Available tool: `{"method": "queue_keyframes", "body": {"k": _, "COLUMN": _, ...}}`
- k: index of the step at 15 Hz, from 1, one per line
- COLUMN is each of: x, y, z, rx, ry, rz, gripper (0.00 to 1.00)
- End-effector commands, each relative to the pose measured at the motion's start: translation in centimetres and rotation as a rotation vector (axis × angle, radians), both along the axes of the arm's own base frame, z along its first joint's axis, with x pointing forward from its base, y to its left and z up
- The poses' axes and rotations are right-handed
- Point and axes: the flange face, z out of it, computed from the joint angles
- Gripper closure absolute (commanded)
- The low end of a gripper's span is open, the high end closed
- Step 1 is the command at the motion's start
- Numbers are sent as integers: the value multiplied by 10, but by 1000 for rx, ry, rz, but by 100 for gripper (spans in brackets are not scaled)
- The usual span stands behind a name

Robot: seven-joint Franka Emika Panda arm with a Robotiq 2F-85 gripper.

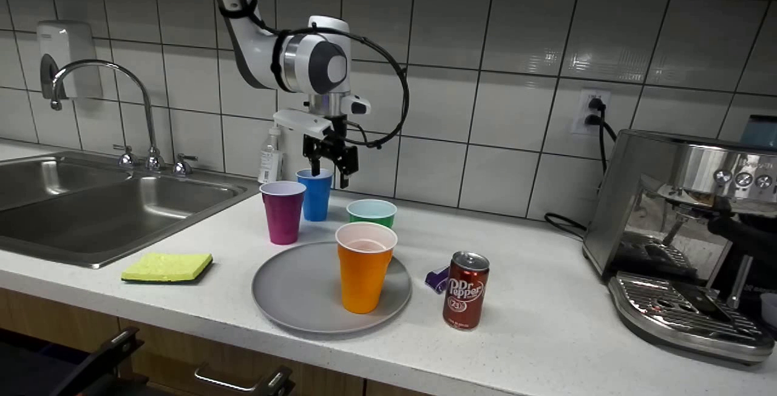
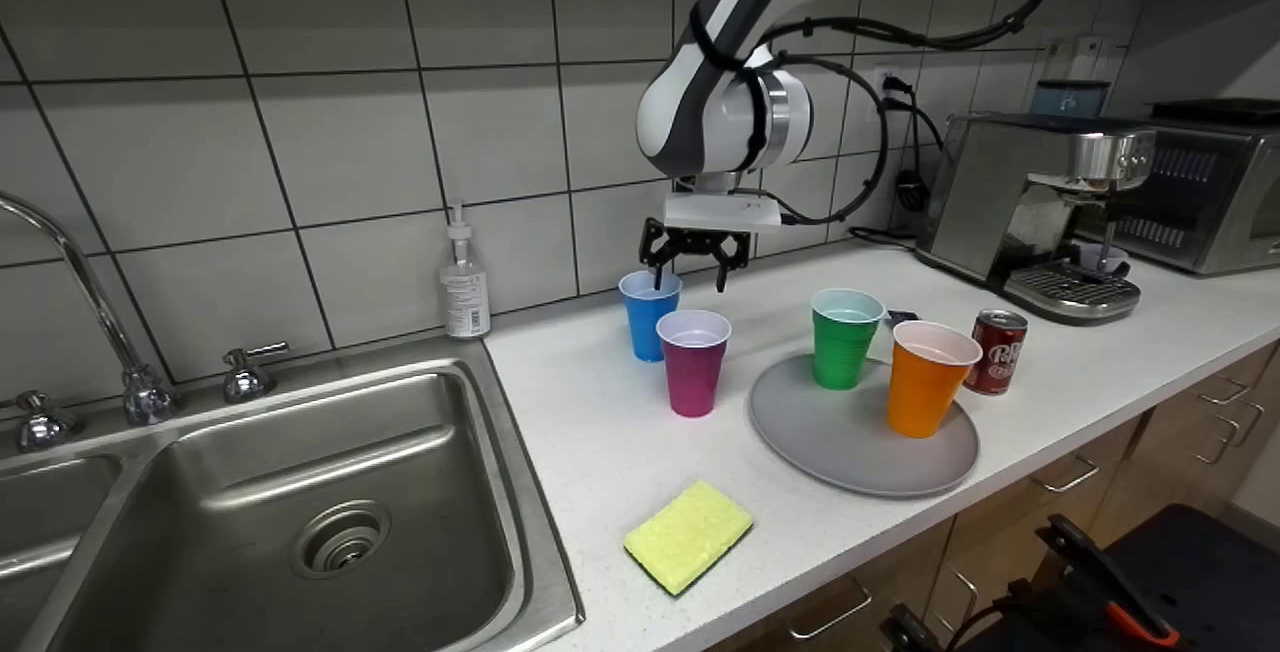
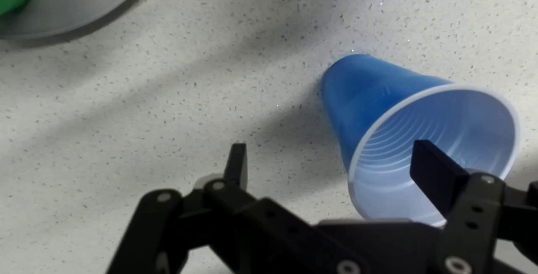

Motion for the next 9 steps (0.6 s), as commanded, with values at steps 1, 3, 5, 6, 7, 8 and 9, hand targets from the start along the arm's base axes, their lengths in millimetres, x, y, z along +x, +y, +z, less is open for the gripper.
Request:
{"method": "queue_keyframes", "body": {"k": 1, "x": 10, "y": 1, "z": -2, "rx": -18, "ry": -1, "rz": -17, "gripper": 25}}
{"method": "queue_keyframes", "body": {"k": 3, "x": 11, "y": 1, "z": -3, "rx": -15, "ry": -4, "rz": -17, "gripper": 35}}
{"method": "queue_keyframes", "body": {"k": 5, "x": 13, "y": 0, "z": -3, "rx": -15, "ry": -4, "rz": -19, "gripper": 51}}
{"method": "queue_keyframes", "body": {"k": 6, "x": 13, "y": -1, "z": -3, "rx": -15, "ry": -5, "rz": -20, "gripper": 58}}
{"method": "queue_keyframes", "body": {"k": 7, "x": 13, "y": -1, "z": -3, "rx": -15, "ry": -5, "rz": -19, "gripper": 66}}
{"method": "queue_keyframes", "body": {"k": 8, "x": 13, "y": -1, "z": -3, "rx": -16, "ry": -5, "rz": -19, "gripper": 73}}
{"method": "queue_keyframes", "body": {"k": 9, "x": 13, "y": -1, "z": -4, "rx": -16, "ry": -5, "rz": -19, "gripper": 82}}
